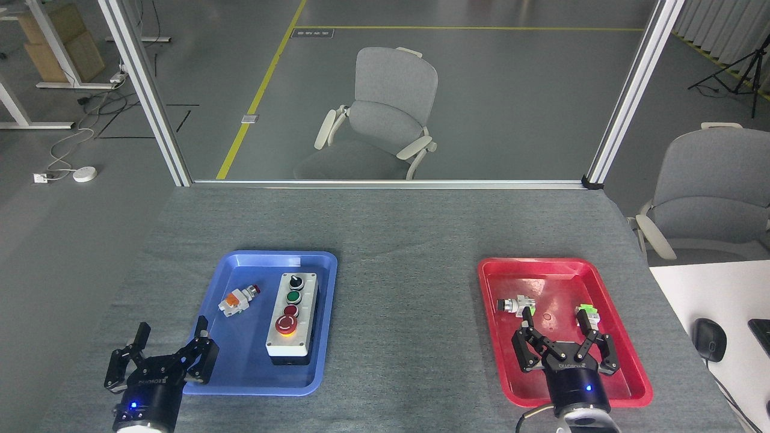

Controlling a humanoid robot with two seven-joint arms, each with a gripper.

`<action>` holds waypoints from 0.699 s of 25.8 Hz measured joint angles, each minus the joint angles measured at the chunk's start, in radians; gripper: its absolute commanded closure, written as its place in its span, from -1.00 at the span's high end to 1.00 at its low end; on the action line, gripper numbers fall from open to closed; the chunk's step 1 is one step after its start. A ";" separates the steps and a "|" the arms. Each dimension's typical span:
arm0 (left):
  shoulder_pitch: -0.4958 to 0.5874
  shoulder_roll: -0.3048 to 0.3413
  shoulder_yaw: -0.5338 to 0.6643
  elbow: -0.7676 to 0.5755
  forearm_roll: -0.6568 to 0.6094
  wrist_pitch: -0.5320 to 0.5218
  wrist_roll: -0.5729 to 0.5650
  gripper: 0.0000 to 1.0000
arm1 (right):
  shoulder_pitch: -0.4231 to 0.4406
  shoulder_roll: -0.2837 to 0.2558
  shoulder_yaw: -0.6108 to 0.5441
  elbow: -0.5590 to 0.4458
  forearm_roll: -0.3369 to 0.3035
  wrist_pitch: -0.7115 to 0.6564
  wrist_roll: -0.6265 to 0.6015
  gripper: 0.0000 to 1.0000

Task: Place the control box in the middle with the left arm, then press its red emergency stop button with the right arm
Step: 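Move the left gripper toward the grey control box on the blue tray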

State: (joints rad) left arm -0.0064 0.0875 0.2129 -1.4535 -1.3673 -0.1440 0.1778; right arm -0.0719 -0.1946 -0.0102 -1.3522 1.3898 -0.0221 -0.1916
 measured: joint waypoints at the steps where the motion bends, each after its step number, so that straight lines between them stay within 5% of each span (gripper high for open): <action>1: 0.000 0.000 0.001 -0.001 0.000 0.000 0.000 0.98 | -0.001 -0.001 0.000 0.002 0.000 0.001 0.000 0.93; 18: 0.082 -0.023 0.024 -0.169 0.092 -0.036 -0.069 0.98 | -0.008 0.012 0.053 0.029 -0.002 0.029 -0.007 0.92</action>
State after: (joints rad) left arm 0.0753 0.0643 0.2370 -1.6228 -1.2749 -0.1801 0.1091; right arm -0.0800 -0.1827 0.0426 -1.3231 1.3882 0.0072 -0.1988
